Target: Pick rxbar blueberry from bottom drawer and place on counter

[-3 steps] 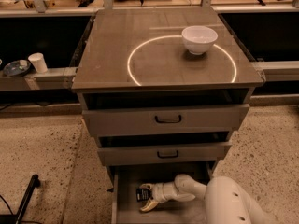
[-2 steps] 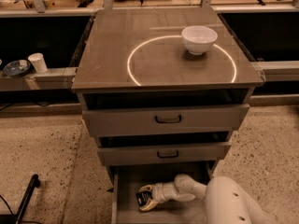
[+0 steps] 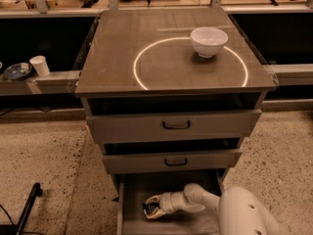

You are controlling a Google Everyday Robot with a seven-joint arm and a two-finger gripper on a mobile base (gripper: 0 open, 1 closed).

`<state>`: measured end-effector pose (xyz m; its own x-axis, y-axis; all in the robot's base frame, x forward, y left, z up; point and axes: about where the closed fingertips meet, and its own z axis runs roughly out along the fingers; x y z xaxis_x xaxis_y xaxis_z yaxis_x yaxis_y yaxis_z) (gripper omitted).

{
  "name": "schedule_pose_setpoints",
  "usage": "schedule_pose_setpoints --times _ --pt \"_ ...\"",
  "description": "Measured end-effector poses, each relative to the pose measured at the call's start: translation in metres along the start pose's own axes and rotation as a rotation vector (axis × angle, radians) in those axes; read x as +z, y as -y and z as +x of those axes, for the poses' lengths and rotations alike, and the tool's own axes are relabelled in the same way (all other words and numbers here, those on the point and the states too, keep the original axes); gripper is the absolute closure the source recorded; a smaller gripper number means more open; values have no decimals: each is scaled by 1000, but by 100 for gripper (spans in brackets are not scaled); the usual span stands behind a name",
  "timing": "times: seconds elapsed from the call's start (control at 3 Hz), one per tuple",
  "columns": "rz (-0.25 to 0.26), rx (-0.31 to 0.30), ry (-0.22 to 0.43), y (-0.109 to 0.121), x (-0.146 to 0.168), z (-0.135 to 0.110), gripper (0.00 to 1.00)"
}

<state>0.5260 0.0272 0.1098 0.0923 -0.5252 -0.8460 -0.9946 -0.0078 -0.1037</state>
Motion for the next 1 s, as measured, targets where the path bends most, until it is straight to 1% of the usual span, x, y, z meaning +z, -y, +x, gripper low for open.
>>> schedule_pose_setpoints --times 0.33,0.67,1.0 --pt "24 -51 87 -7 -22 -26 100" --pt "71 -131 142 -11 -74 -58 100" --pt "99 -197 187 -48 -173 -106 100"
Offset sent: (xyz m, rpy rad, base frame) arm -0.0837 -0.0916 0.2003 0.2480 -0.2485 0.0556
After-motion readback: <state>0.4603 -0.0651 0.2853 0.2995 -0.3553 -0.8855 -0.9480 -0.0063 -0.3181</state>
